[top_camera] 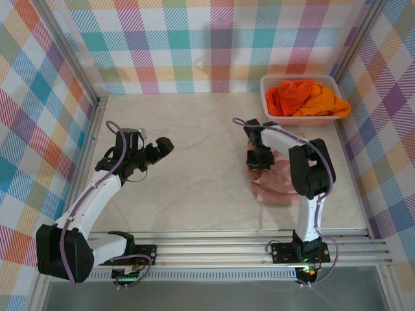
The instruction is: Fold and stack the shorts
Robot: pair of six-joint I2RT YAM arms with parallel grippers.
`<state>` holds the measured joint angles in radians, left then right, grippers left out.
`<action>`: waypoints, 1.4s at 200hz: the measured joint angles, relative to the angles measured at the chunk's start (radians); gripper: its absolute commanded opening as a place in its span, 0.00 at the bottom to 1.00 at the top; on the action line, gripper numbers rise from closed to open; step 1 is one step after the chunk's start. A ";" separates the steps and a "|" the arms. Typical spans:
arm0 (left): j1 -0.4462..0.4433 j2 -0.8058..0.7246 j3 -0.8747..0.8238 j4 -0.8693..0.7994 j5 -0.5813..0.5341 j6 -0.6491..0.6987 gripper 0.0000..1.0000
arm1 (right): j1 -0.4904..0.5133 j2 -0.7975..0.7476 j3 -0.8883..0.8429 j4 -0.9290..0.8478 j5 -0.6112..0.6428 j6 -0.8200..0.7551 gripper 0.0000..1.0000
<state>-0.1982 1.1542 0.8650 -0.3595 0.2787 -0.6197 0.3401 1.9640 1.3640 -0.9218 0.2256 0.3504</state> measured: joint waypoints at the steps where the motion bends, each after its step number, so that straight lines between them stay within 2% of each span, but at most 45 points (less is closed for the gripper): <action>1: 0.000 0.000 0.000 0.000 0.000 0.000 1.00 | -0.004 -0.001 -0.003 0.000 0.003 -0.003 0.32; 43: 0.000 0.000 -0.011 0.015 0.001 0.000 1.00 | -0.108 -0.009 -0.035 -0.014 0.107 -0.118 0.32; 78: 0.000 0.000 -0.011 0.022 0.009 0.000 1.00 | -0.195 -0.029 -0.073 -0.006 0.166 -0.200 0.37; 108: 0.000 0.000 -0.012 0.022 0.013 0.000 1.00 | -0.228 -0.064 -0.079 -0.007 0.151 -0.246 0.58; 131: 0.001 0.000 -0.012 0.023 0.016 0.000 1.00 | -0.221 -0.173 -0.057 -0.010 0.043 -0.244 0.80; 159: 0.001 0.000 -0.012 0.025 0.016 0.000 1.00 | -0.214 -0.328 0.069 0.007 -0.084 -0.201 0.87; 184: 0.001 0.000 -0.012 0.039 0.019 0.000 1.00 | -0.209 -0.358 0.264 0.040 -0.127 -0.130 0.90; 216: 0.001 -0.010 -0.012 0.050 0.031 0.000 1.00 | -0.209 -0.216 0.560 0.056 -0.094 -0.047 0.91; 264: 0.001 -0.047 -0.012 0.051 0.074 0.008 1.00 | -0.220 0.272 1.158 -0.071 0.055 -0.027 0.92; 280: 0.001 -0.057 -0.018 0.053 0.085 0.008 1.00 | -0.233 0.372 1.244 -0.101 0.082 -0.025 0.92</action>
<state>-0.1974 1.0973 0.8467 -0.3069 0.3637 -0.6117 0.1066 2.3356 2.6076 -1.0229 0.3080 0.3256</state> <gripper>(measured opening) 0.998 0.917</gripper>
